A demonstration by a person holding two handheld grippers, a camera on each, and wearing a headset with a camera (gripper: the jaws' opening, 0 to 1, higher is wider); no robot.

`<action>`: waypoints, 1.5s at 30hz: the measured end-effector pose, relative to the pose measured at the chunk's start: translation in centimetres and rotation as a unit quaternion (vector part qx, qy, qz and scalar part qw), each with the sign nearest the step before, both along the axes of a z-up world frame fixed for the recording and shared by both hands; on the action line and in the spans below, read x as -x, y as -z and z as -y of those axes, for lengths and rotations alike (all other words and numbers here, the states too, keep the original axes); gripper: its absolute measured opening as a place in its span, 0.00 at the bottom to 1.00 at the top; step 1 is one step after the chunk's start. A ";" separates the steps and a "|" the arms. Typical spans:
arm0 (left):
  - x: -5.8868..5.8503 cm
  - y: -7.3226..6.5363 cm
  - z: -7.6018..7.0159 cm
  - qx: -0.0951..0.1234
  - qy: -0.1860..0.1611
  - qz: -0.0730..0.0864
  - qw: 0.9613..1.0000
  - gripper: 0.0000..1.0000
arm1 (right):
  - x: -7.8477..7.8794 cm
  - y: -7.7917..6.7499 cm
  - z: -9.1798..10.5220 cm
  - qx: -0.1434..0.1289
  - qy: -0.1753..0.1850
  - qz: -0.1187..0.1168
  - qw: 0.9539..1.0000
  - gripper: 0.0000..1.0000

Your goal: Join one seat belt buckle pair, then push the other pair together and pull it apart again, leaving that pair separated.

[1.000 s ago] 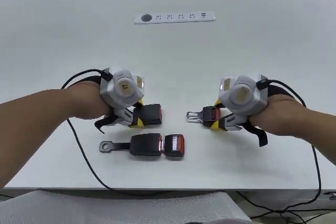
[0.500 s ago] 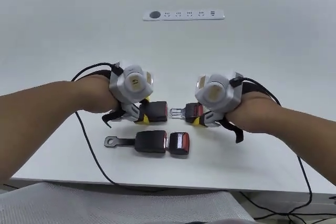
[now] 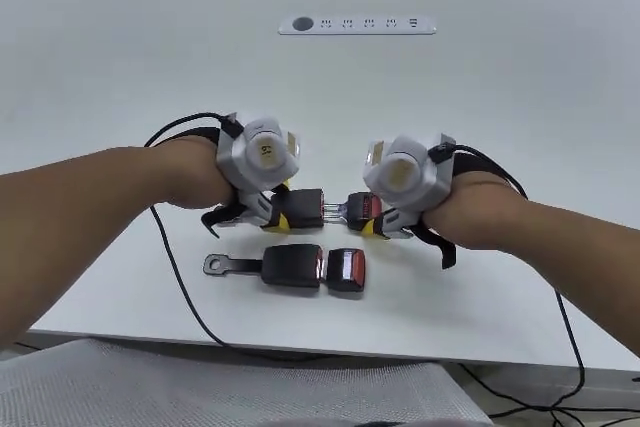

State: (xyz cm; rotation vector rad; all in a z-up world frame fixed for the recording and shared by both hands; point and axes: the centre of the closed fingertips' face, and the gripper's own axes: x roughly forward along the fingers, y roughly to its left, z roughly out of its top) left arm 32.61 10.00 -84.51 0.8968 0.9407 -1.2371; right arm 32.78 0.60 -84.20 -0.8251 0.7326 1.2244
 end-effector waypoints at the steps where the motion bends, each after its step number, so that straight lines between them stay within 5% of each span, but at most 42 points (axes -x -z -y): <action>1: 0.0 0.0 0.0 0.000 0.001 0.000 1.000 0.32 | 0.1 0.1 -0.1 -0.001 -0.001 -0.001 1.000 0.34; 27: -0.2 -0.1 0.0 -0.009 0.024 -0.018 1.000 0.31 | -0.3 -0.2 -2.9 -0.022 -0.027 -0.027 0.999 0.30; 45: -0.2 -0.1 0.1 -0.001 0.027 -0.018 0.999 0.32 | -0.3 -0.2 -2.3 -0.018 -0.034 -0.018 0.999 0.32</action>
